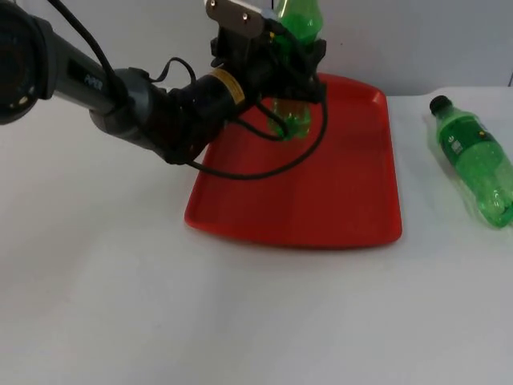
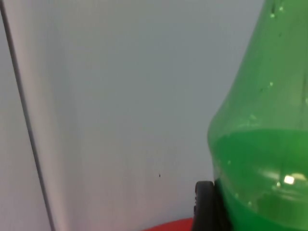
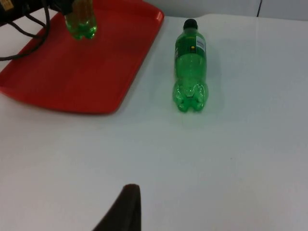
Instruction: Place the bottle upright on the tray.
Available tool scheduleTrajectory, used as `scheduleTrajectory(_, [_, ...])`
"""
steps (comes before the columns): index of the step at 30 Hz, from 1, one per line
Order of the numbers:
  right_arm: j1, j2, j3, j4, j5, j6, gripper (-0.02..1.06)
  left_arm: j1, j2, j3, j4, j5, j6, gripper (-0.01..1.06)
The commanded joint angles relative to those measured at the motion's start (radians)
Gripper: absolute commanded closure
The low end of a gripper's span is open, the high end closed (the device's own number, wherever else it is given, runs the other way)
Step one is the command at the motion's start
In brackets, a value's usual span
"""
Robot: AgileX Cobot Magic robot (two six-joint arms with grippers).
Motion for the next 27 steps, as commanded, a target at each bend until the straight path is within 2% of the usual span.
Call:
scheduleTrajectory(1, [-0.006,-0.003,0.000,0.004,-0.006,-0.007,0.00,-0.004,0.014,-0.005,-0.005,-0.028,0.008,1.05])
scheduleTrajectory(6, [-0.006,-0.003,0.000,0.004,-0.006,-0.007,0.00,0.000,0.039,-0.005,-0.005,-0.069,0.006,1.05])
scheduleTrajectory(11, [-0.006,-0.003,0.000,0.004,-0.006,-0.007,0.00,0.000,0.039,-0.005,0.000,-0.067,0.004,1.05])
scheduleTrajectory(14, [-0.006,-0.003,0.000,0.004,-0.006,-0.007,0.00,0.000,0.039,-0.005,0.000,-0.060,0.004,0.99])
scheduleTrajectory(15, [-0.006,-0.003,0.000,0.004,-0.006,-0.007,0.00,0.000,0.039,-0.005,0.002,-0.056,0.004,0.91])
scheduleTrajectory(18, [-0.006,-0.003,0.000,0.004,-0.006,-0.007,0.00,0.000,0.039,-0.005,0.002,-0.056,-0.024,0.59])
scheduleTrajectory(19, [-0.006,-0.003,0.000,0.004,-0.006,-0.007,0.00,0.000,0.039,-0.005,0.002,-0.056,-0.024,0.59])
scheduleTrajectory(22, [-0.006,-0.003,0.000,0.004,-0.006,-0.007,0.00,0.000,0.037,-0.005,0.002,-0.056,-0.024,0.27])
scheduleTrajectory(23, [-0.006,-0.003,0.000,0.004,-0.006,-0.007,0.00,0.000,0.037,-0.005,0.002,-0.056,-0.024,0.27])
scheduleTrajectory(24, [-0.006,-0.003,0.000,0.004,-0.006,-0.007,0.00,0.000,0.037,-0.005,0.002,-0.058,-0.024,0.21])
scheduleTrajectory(27, [-0.006,-0.003,0.000,0.004,-0.006,-0.007,0.00,0.000,0.037,-0.005,0.004,-0.069,-0.024,0.14])
